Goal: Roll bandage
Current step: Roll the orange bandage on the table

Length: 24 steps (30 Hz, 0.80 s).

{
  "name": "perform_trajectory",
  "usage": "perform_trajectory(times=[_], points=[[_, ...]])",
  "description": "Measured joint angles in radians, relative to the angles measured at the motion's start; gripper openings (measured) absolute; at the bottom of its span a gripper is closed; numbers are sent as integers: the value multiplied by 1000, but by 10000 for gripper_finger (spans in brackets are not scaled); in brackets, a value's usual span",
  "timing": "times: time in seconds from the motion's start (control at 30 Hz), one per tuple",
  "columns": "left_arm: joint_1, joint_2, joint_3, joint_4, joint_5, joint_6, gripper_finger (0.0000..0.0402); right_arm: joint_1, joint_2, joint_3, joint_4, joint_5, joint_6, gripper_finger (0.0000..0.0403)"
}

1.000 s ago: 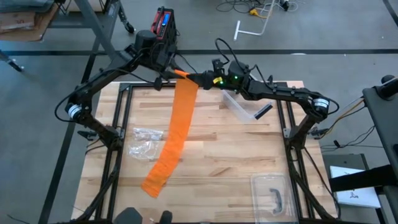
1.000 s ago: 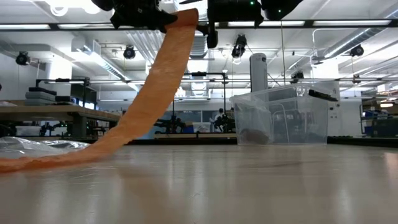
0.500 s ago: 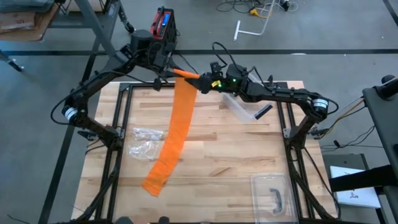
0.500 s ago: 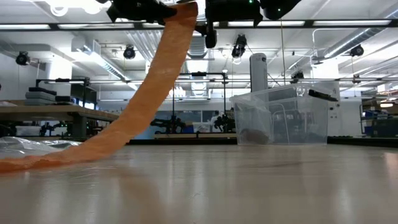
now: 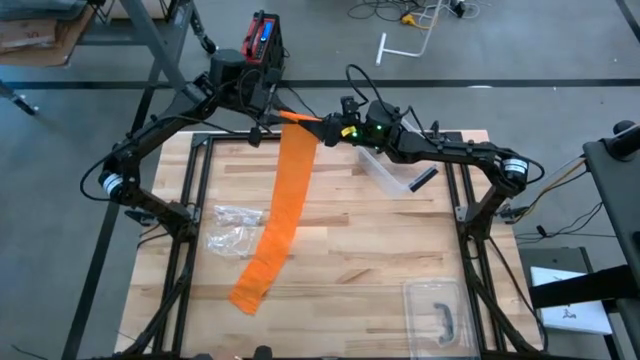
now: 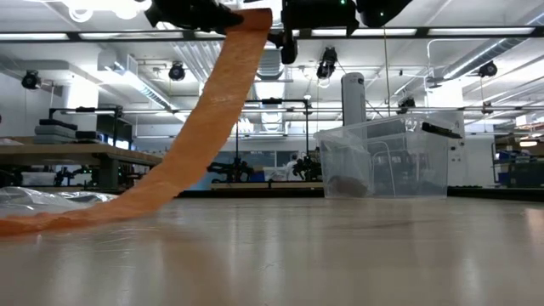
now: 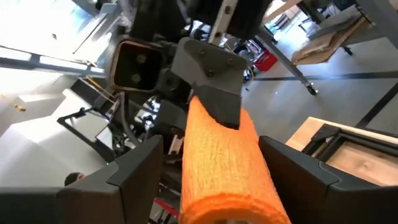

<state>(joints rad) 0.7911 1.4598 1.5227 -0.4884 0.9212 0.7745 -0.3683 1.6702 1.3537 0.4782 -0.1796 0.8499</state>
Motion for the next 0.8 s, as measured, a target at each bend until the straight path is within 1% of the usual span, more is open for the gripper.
perform_trajectory(times=[0.1,0.33,0.67,0.8], points=[[-12,0,0,0,-41,12,48,-1,0,0,-5,4,24,250],[-17,-3,0,-4,-60,76,48,-1,0,0,-13,4,71,233],[-58,-8,0,-3,-174,117,48,-3,0,-1,-24,5,97,217],[-76,-14,0,-1,-225,111,48,-6,0,-1,-26,4,97,211]])
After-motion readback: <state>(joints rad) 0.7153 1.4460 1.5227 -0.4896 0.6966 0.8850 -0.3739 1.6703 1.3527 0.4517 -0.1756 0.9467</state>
